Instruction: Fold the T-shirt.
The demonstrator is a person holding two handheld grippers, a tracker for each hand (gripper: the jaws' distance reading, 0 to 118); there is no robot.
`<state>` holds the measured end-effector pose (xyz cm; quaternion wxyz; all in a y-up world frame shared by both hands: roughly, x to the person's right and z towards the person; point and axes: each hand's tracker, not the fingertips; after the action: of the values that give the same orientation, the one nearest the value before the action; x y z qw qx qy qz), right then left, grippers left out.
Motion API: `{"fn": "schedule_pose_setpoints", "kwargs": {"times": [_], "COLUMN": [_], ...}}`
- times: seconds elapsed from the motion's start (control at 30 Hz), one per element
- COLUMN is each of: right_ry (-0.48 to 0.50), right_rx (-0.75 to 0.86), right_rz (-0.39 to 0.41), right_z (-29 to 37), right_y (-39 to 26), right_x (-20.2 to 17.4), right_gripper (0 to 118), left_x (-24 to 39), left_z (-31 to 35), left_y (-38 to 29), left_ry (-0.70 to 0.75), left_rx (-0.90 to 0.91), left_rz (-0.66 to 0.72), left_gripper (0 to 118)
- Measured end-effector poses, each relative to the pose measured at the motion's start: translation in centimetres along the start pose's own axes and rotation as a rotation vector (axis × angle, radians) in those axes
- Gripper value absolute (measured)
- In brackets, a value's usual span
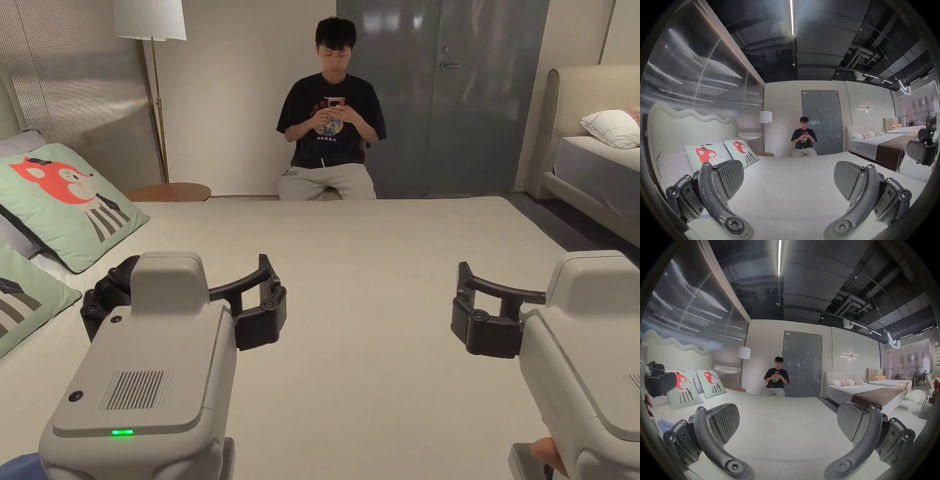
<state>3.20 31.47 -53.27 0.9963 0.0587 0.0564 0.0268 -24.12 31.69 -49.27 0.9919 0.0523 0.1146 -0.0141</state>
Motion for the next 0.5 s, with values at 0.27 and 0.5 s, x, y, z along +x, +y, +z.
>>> {"fn": "schedule_pose_setpoints", "kwargs": {"times": [0.27,0.5], "right_ry": [0.018,-0.067], "right_rx": [-0.014,-0.088], "right_rz": [-0.072,-0.076], "right_z": [0.4,0.0], "right_y": [0.7,0.9], "right_x": [0.6,0.2], "right_gripper": [118,118], "left_x": [0.1,0.2], "left_z": [0.0,0.0], "left_y": [0.0,-0.1], "left_ry": [0.0,-0.004], "left_rx": [0.007,0.003], "left_rz": [-0.003,-0.004], "left_gripper": [111,111]}}
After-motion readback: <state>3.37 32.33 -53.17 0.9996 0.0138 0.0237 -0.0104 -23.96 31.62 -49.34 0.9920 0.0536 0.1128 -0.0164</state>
